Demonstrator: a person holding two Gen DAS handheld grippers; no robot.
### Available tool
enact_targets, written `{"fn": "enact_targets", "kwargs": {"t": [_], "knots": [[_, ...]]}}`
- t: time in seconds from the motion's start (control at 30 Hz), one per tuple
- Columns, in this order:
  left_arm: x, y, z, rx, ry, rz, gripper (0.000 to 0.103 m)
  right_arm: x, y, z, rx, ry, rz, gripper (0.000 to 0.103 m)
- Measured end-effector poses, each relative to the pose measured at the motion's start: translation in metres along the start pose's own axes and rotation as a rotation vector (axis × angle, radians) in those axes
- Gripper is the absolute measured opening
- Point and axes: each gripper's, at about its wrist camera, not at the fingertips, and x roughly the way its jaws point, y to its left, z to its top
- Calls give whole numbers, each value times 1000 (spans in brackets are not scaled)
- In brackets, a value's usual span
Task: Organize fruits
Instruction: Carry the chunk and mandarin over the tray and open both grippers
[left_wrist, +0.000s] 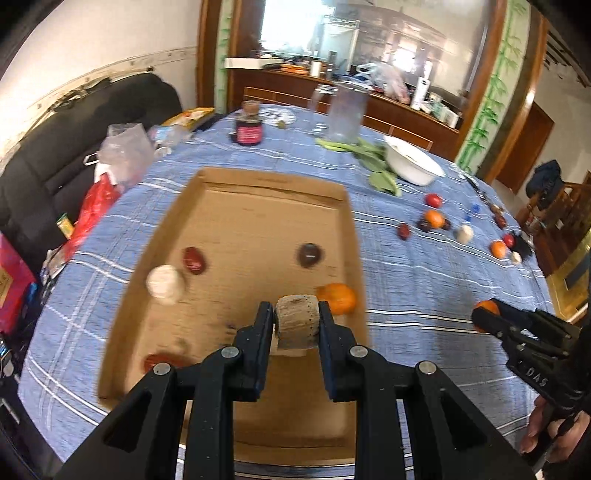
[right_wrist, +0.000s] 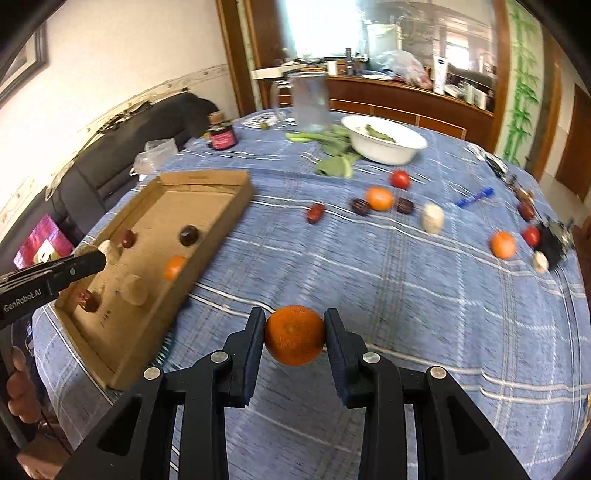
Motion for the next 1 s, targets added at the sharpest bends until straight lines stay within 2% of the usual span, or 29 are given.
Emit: {"fn": "enact_targets", "kwargs": {"t": [0.3,0.6,0.8,0.9,1.0], "knots": [[14,42,11,-34,23,67,22,31,36,43,-49,6,61,36],[51,55,48,-50,42,89,22,77,77,99,-135,-16,89,36],[84,63,74,-77,73,103,22,118,91,118,-138,23,112,36],[99,65,83,-65,84,134,22,135,94,124,-128,42,116,36],[110,68,88,-79,104,125,22,149,96,128,-129,61,116,36]]}}
